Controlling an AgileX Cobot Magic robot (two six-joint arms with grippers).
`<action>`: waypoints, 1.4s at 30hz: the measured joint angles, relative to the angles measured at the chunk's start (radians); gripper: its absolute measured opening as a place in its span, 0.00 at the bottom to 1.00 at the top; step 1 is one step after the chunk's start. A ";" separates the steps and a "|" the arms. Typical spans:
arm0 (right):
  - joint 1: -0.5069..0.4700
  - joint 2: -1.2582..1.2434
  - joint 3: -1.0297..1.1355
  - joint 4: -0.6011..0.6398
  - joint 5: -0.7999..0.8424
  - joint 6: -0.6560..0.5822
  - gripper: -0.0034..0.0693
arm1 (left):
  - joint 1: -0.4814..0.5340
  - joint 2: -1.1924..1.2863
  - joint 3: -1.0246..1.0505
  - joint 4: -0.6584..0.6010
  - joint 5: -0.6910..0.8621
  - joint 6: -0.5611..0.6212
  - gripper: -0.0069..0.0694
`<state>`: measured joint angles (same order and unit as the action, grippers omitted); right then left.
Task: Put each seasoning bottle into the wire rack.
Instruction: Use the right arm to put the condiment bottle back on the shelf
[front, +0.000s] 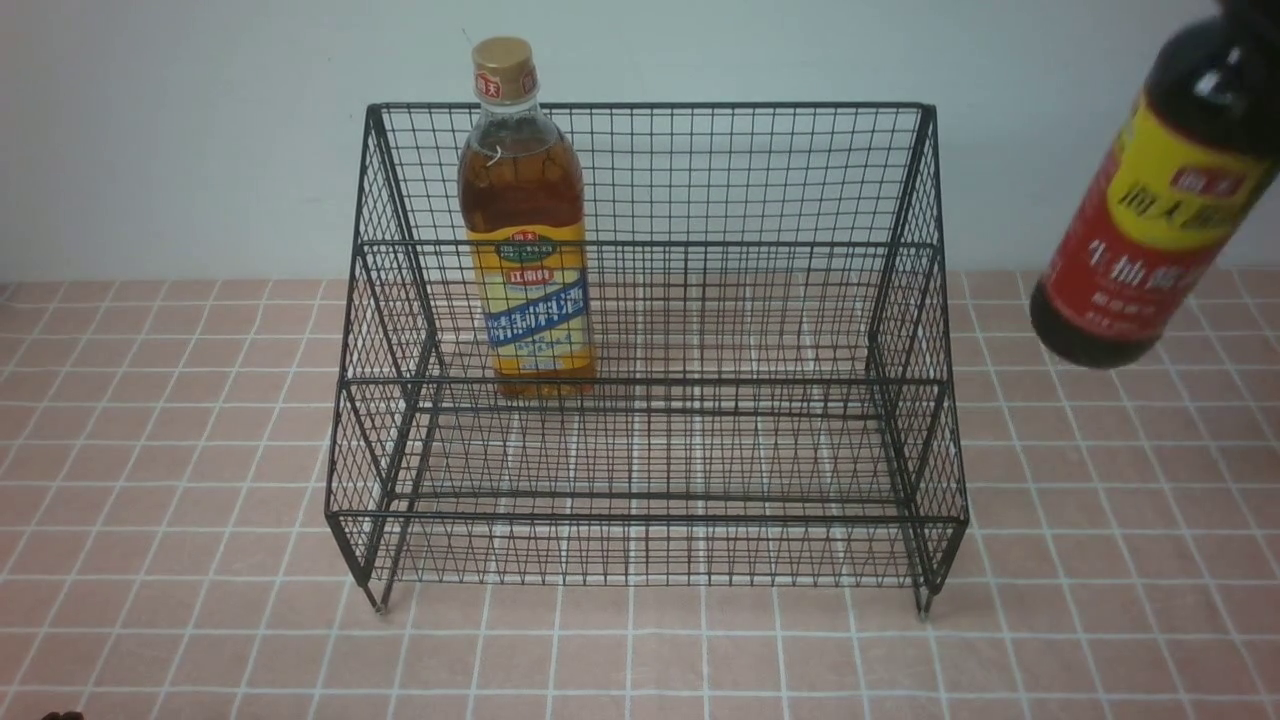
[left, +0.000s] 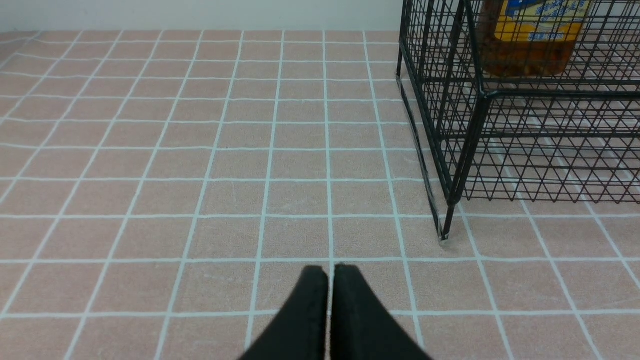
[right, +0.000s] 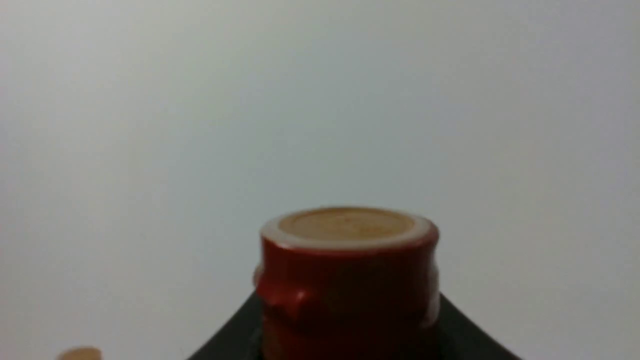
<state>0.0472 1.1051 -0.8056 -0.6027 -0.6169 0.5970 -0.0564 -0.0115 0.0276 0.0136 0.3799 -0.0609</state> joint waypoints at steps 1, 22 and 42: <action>0.002 0.000 -0.031 -0.042 -0.008 0.056 0.42 | 0.000 0.000 0.000 0.000 0.000 0.000 0.08; 0.236 0.311 -0.274 -0.268 -0.048 0.228 0.42 | 0.000 0.000 0.000 0.000 0.000 0.000 0.08; 0.237 0.517 -0.339 -0.175 -0.014 0.156 0.42 | 0.000 0.000 0.000 0.000 0.000 0.000 0.08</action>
<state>0.2843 1.6221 -1.1445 -0.7780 -0.6306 0.7532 -0.0564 -0.0115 0.0276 0.0136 0.3799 -0.0609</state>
